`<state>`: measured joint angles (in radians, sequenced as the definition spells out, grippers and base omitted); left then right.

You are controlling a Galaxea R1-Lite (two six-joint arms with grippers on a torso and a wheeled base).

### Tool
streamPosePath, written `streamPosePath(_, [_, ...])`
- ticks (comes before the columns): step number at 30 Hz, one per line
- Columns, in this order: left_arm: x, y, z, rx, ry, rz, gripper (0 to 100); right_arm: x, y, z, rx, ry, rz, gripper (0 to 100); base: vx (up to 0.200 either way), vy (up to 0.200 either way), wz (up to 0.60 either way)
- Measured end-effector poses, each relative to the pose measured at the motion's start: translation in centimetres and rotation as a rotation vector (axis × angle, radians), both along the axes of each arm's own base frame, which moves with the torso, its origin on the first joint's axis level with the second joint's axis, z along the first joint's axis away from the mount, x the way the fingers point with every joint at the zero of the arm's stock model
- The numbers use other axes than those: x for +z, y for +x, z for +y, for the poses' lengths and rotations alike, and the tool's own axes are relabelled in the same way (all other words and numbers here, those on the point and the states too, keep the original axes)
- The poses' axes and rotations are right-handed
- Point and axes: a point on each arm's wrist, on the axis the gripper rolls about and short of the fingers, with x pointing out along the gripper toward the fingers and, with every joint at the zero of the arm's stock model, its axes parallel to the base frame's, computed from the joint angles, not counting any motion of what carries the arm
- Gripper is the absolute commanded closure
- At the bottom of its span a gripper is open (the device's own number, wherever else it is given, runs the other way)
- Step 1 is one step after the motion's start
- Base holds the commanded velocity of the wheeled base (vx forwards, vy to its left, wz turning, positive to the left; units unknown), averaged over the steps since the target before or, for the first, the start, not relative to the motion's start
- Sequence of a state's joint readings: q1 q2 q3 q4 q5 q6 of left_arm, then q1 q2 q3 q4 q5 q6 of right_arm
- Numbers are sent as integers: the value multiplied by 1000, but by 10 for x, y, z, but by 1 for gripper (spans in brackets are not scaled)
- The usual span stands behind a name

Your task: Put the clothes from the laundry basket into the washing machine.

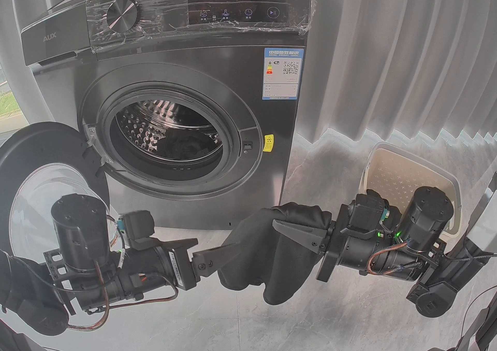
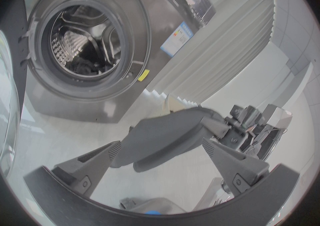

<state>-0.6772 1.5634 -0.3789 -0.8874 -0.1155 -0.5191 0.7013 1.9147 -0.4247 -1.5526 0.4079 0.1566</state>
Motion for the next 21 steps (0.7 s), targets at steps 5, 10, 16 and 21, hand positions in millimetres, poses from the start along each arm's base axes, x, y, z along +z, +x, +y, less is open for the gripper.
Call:
streamPosePath(5, [9, 3, 4, 2, -6, -110, 0, 0, -1, 2, 9, -1, -1, 100, 0, 0, 0])
streamPosePath(10, [6, 5, 7, -7, 61, -215, 0, 4, -6, 4, 26, 10, -12, 100, 0, 0, 0])
streamPosePath(16, [-1, 8, 8, -14, 91, -340, 0, 14, -13, 8, 54, 36, -29, 100, 0, 0, 0])
streamPosePath(21, [-8, 15, 3, -7, 77, -448, 0, 19, -18, 10, 72, 52, -41, 100, 0, 0, 0])
